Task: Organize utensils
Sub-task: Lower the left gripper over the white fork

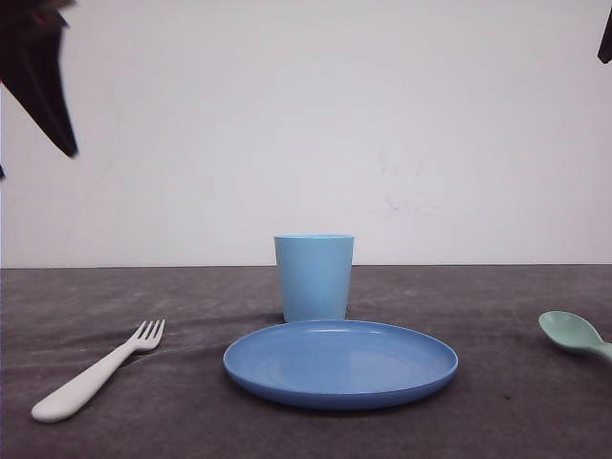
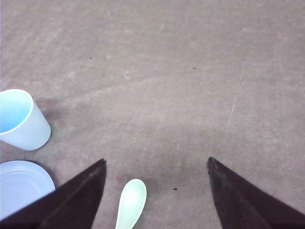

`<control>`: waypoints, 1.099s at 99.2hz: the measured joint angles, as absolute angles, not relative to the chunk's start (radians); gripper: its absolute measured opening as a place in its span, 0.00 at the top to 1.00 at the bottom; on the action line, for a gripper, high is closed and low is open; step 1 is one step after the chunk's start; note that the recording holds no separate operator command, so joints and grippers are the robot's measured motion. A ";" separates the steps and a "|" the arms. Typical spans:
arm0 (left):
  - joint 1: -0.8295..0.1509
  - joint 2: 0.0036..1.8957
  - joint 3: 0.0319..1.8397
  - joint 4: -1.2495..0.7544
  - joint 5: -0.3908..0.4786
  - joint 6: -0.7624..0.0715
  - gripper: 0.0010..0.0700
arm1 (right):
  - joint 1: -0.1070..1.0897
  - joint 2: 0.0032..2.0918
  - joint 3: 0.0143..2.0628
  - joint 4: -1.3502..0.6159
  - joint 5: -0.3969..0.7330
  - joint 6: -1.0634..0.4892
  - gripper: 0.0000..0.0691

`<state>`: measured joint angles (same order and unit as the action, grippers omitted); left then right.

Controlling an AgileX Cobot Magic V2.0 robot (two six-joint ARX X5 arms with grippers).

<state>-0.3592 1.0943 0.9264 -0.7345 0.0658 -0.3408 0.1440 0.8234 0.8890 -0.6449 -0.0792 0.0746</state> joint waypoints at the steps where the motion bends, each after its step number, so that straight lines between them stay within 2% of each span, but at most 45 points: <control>1: -0.366 1.099 0.926 -0.734 0.057 -0.346 0.44 | 0.144 0.823 0.889 -0.645 -0.079 0.075 0.38; 29: -0.558 1.237 0.926 -0.705 -0.179 -0.475 0.44 | 0.144 0.823 0.889 -0.645 -0.079 0.075 0.38; 44: -0.646 1.322 0.926 -0.665 -0.266 -0.546 0.45 | 0.144 0.823 0.889 -0.648 -0.079 0.075 0.38; 71: -0.751 1.460 0.926 -0.609 -0.321 -0.624 0.45 | 0.144 0.823 0.889 -0.658 -0.079 0.075 0.38; 99: -0.764 1.514 0.920 -0.601 -0.340 -0.674 0.45 | 0.144 0.823 0.889 -0.665 -0.079 0.075 0.38; 109: -0.764 1.518 0.900 -0.593 -0.340 -0.682 0.49 | 0.144 0.823 0.889 -0.665 -0.079 0.075 0.38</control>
